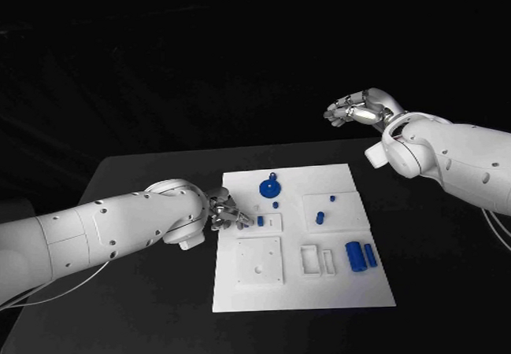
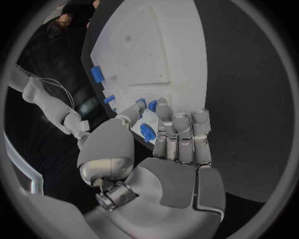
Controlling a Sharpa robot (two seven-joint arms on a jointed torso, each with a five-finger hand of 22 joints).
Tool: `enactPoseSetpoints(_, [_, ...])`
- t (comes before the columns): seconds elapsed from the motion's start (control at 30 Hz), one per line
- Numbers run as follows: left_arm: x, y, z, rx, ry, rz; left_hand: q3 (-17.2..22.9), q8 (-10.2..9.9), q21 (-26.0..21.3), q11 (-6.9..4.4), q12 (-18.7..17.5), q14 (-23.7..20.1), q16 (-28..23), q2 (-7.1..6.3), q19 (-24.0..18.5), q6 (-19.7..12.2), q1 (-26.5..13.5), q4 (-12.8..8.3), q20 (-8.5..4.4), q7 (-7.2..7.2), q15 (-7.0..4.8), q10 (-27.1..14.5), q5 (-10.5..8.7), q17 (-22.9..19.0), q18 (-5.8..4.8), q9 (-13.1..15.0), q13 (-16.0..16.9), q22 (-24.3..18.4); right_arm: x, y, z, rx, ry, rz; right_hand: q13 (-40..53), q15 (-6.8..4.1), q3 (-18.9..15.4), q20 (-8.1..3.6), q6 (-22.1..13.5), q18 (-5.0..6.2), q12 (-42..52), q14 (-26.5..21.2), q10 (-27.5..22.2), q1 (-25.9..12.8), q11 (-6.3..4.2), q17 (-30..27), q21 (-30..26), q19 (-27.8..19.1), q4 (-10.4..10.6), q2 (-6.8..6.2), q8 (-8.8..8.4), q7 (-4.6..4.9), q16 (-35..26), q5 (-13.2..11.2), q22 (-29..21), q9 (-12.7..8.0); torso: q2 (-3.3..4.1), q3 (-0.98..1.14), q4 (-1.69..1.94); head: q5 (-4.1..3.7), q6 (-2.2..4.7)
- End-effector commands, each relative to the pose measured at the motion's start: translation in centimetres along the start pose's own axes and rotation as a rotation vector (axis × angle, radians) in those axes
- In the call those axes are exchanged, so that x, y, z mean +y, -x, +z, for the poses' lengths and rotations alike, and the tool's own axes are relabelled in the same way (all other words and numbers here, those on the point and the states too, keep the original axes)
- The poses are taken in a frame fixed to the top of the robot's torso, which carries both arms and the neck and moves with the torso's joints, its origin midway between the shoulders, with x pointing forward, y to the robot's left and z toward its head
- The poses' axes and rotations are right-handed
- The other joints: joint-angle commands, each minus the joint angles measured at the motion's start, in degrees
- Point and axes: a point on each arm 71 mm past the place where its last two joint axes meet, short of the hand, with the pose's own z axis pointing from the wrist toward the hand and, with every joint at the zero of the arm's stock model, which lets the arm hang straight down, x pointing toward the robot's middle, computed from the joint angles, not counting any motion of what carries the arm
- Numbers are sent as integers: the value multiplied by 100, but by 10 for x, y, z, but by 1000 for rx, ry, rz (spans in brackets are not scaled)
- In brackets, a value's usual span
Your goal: Assemble the parts on the task board
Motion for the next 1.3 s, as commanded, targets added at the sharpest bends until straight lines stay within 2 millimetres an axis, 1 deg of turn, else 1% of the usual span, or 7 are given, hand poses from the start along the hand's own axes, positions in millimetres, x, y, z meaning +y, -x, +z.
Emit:
enactPoseSetpoints(0.03, [-2,-1,2,17,-10,4,-9,-20,17,-6,15,-2,31,59,53,28,-4,-38,-724,-7,-55,36,-7,-5,-11,-12,-6,5,1,-1,0,9,7,-1,-9,29,-34,4,-36,69,-7,2,23,33,34,-7,-33,-35,13,4,29,-10,-24,26,9,-9,2,4,-3,3,-2])
enactPoseSetpoints(0.3, [-3,-5,5,30,-6,12,-20,-28,16,-3,14,-4,30,56,54,19,-11,-54,-722,-4,-54,29,-22,-8,-14,-17,-10,7,2,-1,-1,10,8,0,-15,29,-35,6,-36,70,-6,1,24,33,34,-9,-33,-36,13,3,32,-10,-24,26,11,-13,11,0,-12,-4,-15])
enactPoseSetpoints(0.53, [-2,-6,6,43,2,20,-12,-32,13,-1,17,-6,32,94,54,15,19,-102,-724,-2,-52,24,-21,-12,-14,-22,-14,9,2,-1,-1,11,8,0,-18,29,-36,6,-37,71,-6,1,24,34,34,-10,-33,-37,12,2,34,-10,-24,26,12,-15,7,2,-2,-26,-41])
enactPoseSetpoints(0.73, [-1,-8,5,64,10,34,-2,-32,13,0,33,-6,42,151,58,22,133,-297,-723,-1,-50,21,-5,-19,-21,-28,-24,20,2,-1,0,11,8,0,-21,29,-36,7,-37,72,-5,1,25,34,34,-11,-33,-37,13,3,36,-10,-24,26,13,-17,3,2,7,-33,-70])
enactPoseSetpoints(0.9, [-1,-8,5,67,14,41,13,-30,13,-1,42,-4,48,156,66,31,206,-412,-724,-2,-51,22,2,-23,-25,-31,-31,25,2,-1,0,12,8,1,-24,29,-37,8,-38,73,-5,2,26,33,34,-11,-33,-37,14,4,38,-10,-24,26,14,-19,-2,-2,4,-29,-75])
enactPoseSetpoints(1.07, [-1,-8,5,68,13,45,42,-30,12,0,51,-2,54,144,80,38,333,-597,-723,-1,-50,25,15,-31,-32,-37,-43,30,2,-1,0,13,9,1,-27,29,-37,9,-38,73,-4,2,26,32,34,-12,-33,-38,14,5,39,-10,-24,26,14,-21,-5,-2,-1,-29,-72])
enactPoseSetpoints(1.3, [-2,-8,6,56,7,40,64,-31,9,1,55,3,56,168,92,41,379,-658,-722,0,-49,28,16,-35,-36,-41,-51,30,2,-2,0,13,9,1,-31,29,-38,10,-38,74,-3,2,27,30,34,-13,-33,-38,15,7,41,-9,-24,26,15,-23,-4,1,0,-24,-66])
